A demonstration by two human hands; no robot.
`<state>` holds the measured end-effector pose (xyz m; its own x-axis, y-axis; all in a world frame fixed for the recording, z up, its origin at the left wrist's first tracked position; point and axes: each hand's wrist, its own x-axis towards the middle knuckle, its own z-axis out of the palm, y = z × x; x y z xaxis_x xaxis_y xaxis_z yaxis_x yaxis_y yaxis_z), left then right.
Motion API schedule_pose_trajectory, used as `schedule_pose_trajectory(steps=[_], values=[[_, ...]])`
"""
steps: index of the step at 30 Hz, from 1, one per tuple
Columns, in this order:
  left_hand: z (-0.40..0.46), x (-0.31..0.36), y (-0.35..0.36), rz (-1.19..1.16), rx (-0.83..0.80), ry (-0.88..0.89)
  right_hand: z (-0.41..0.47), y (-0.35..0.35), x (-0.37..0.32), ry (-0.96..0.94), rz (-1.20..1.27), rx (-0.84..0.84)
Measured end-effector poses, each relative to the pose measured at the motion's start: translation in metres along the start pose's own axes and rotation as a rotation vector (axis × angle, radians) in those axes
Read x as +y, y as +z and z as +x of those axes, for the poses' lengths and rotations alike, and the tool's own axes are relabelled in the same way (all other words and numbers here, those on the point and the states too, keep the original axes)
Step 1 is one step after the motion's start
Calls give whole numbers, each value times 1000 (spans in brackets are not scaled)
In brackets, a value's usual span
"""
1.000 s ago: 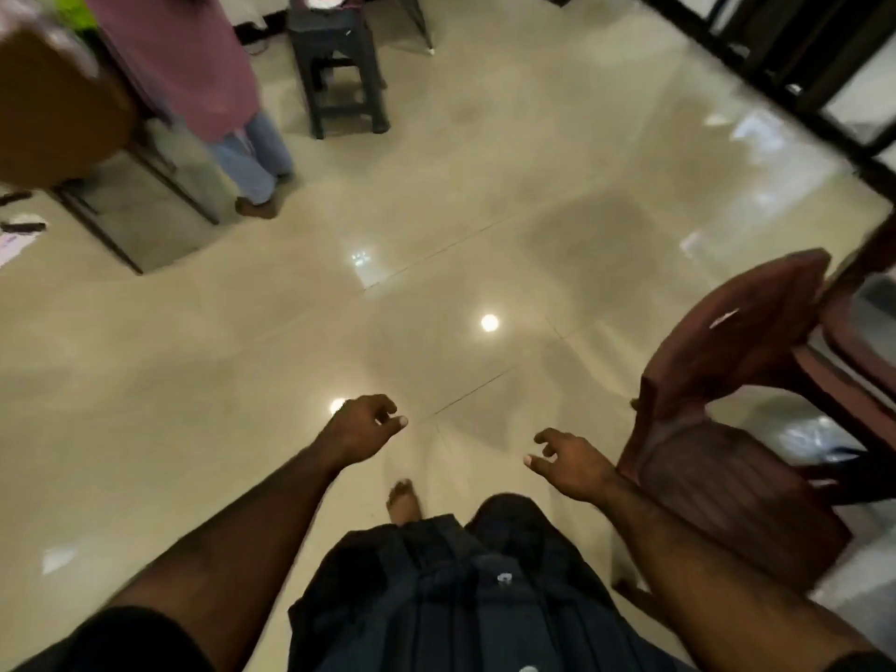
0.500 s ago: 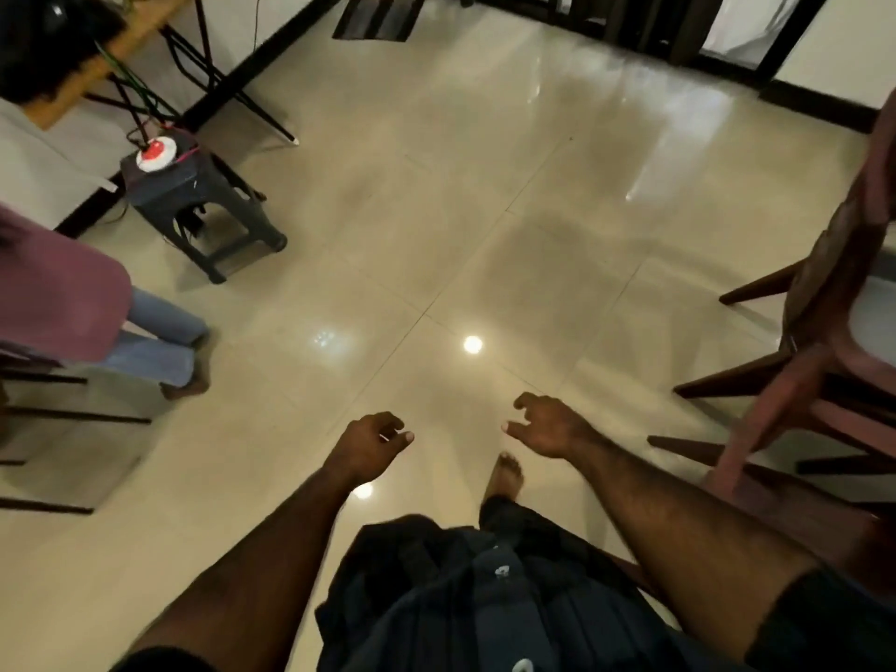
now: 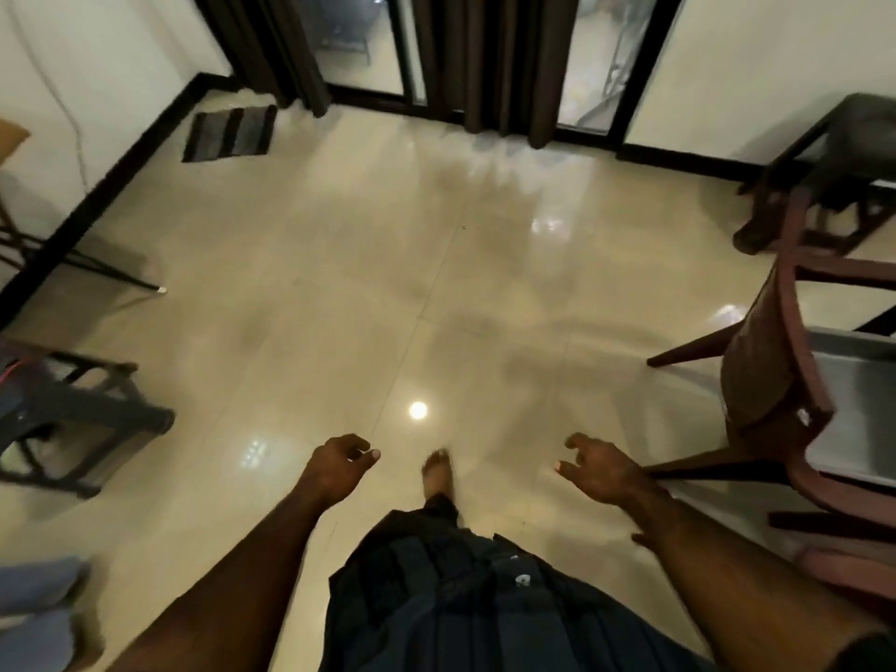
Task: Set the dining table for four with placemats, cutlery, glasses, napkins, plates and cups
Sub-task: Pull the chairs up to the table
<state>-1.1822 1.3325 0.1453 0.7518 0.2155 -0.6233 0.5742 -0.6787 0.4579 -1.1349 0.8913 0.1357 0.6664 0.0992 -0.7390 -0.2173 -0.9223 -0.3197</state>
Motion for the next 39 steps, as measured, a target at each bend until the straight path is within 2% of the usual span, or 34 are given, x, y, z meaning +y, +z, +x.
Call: schedule_pose_trajectory(steps=[4, 9, 12, 16, 22, 25, 29, 34, 39], values=[[102, 127, -37, 103, -119, 175, 22, -43, 15, 162, 126, 49], [205, 293, -53, 183, -229, 396, 74, -120, 16, 235, 303, 150], [267, 371, -43, 234, -270, 438, 124, -165, 26, 261, 419, 163], [330, 458, -24, 280, -293, 407, 196, -235, 47, 265, 488, 115], [403, 610, -15, 281, -309, 475, 266, -409, 79, 205, 456, 152], [444, 681, -8, 333, -314, 510, 290, -501, 96, 197, 531, 277], [517, 782, 13, 481, -346, 619, 329, -581, 136, 235, 614, 439], [580, 919, 69, 617, -467, 744, 348, -611, 188, 447, 720, 528], [575, 1049, 149, 918, -691, 984, 337, -613, 233, 654, 944, 720]])
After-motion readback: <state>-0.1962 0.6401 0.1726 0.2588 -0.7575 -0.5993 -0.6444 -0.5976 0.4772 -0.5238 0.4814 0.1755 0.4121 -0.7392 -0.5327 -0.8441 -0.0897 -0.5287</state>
